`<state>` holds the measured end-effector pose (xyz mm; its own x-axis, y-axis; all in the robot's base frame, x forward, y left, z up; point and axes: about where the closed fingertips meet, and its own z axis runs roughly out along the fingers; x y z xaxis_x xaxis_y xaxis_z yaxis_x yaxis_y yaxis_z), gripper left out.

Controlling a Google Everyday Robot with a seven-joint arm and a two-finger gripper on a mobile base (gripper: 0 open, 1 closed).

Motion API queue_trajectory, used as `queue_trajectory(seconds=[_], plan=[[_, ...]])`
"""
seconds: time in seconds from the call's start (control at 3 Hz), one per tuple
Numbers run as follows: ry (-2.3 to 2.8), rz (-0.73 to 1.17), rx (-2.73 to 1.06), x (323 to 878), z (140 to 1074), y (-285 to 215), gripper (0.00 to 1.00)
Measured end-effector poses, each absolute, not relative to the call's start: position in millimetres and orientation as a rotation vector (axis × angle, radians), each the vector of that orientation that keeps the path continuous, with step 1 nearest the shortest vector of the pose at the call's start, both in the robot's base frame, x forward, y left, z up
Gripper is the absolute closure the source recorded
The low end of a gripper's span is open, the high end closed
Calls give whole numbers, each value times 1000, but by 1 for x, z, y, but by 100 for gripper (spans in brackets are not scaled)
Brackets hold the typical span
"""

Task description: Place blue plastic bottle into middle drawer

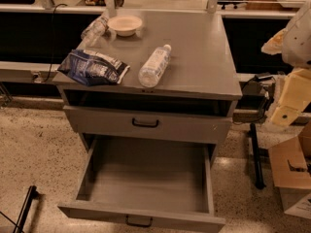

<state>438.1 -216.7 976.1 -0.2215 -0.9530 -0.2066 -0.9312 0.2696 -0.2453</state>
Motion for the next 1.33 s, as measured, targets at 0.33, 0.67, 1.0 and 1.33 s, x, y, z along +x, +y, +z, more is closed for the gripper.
queue_trajectory(seconds=[0.33, 0.67, 1.0, 1.33], plan=[[2225, -103, -1730, 438, 977, -216, 0], [2112, -134, -1902, 447, 967, -195, 0], [1796, -144, -2201, 461, 940, -139, 0], [1712, -170, -2266, 460, 943, -140, 0]])
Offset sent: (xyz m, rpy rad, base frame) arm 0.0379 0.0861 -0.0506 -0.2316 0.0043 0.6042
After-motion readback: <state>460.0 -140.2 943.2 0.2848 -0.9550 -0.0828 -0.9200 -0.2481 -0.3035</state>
